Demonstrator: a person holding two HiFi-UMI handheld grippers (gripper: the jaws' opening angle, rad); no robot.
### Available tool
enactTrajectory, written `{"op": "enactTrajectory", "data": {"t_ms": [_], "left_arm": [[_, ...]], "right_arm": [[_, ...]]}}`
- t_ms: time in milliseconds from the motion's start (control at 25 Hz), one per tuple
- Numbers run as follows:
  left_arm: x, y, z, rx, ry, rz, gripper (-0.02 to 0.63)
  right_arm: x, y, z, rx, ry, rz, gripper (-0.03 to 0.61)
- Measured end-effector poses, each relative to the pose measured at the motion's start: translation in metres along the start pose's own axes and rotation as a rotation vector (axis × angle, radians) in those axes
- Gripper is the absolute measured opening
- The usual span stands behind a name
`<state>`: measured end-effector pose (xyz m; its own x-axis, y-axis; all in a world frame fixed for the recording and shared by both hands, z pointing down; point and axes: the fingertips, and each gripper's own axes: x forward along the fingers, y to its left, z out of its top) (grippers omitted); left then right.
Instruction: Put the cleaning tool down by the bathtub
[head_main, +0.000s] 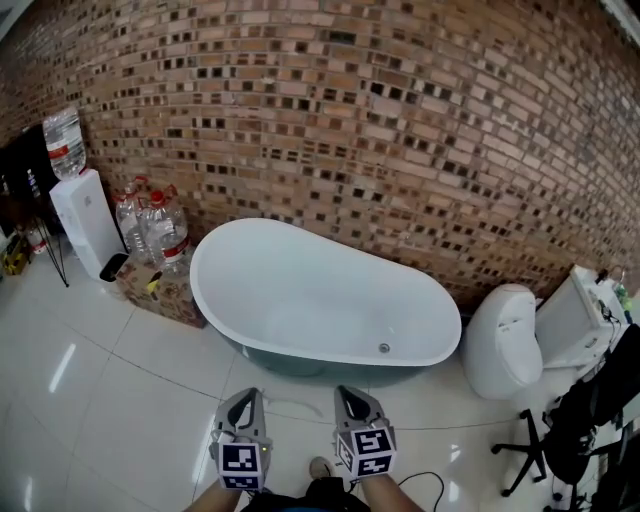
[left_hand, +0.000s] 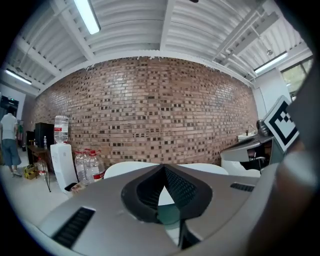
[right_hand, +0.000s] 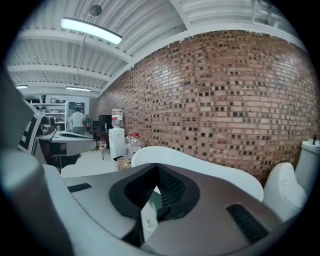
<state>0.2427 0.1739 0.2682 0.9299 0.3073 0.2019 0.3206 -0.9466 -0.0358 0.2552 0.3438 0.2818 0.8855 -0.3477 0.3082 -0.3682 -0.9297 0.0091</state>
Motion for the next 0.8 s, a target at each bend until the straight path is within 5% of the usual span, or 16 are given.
{"op": "enactTrajectory", "data": {"t_ms": [800], "left_arm": [[-0.039,-0.166,0.057,-0.011,-0.083,-0.038,0.005]], "right_arm": [[-0.164,-0.138,0.04,0.11,-0.181,-0.126,0.013]]}}
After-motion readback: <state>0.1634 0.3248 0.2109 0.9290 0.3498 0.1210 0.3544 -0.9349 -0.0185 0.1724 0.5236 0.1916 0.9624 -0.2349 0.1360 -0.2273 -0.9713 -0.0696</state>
